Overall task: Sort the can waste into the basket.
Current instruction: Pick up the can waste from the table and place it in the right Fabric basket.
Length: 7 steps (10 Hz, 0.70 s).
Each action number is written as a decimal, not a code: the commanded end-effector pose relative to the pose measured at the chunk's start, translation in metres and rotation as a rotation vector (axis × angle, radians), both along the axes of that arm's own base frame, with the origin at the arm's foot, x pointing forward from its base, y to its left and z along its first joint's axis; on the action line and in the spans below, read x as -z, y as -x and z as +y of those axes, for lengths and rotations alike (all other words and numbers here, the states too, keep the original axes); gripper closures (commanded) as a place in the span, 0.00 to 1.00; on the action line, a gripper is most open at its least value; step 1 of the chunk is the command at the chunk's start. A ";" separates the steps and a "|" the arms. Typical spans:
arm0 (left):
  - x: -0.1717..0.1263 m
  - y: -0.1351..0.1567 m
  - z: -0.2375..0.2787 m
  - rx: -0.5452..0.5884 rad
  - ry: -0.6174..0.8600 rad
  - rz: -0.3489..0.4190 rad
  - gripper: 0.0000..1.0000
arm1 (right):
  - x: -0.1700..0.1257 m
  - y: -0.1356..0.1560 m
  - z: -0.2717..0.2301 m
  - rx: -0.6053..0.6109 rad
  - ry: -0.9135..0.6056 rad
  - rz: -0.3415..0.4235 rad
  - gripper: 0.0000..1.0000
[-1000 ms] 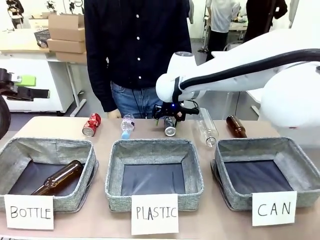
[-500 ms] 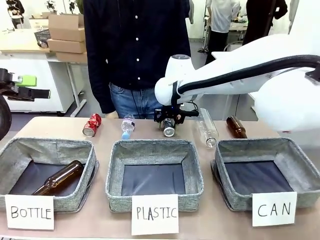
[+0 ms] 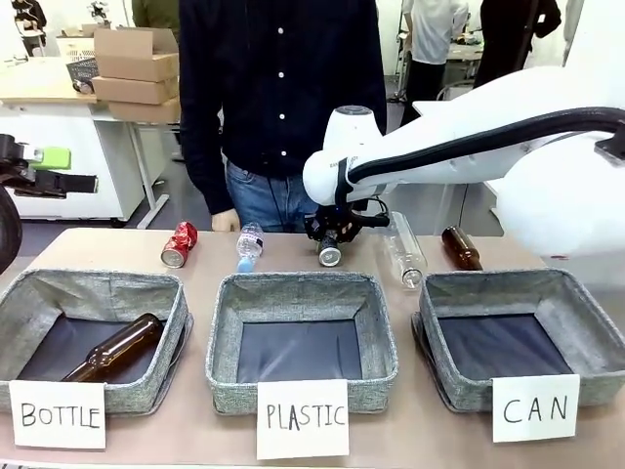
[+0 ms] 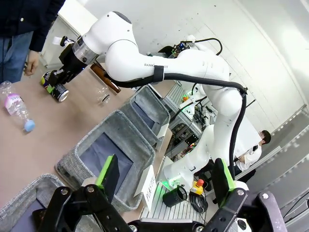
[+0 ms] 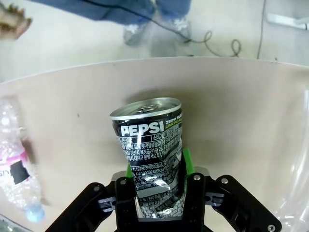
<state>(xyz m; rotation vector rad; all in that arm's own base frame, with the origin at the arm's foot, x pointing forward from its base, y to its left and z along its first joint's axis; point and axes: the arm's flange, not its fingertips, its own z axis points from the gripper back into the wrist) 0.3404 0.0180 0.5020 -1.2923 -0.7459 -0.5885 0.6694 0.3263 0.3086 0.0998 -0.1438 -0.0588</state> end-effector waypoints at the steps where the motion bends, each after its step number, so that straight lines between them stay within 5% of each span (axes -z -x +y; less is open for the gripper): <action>1: -0.002 0.000 -0.001 0.002 0.023 -0.027 0.00 | -0.003 0.000 -0.007 0.034 0.026 -0.009 0.78; 4: -0.002 0.000 -0.001 0.002 0.023 -0.027 0.00 | -0.033 0.019 -0.026 -0.030 -0.039 -0.014 0.78; 6: -0.002 0.000 -0.001 0.002 0.023 -0.027 0.00 | -0.102 0.092 -0.083 -0.212 -0.103 -0.069 0.78; 7: -0.002 0.000 -0.001 0.002 0.023 -0.027 0.00 | -0.124 0.134 -0.111 -0.368 -0.131 -0.018 0.78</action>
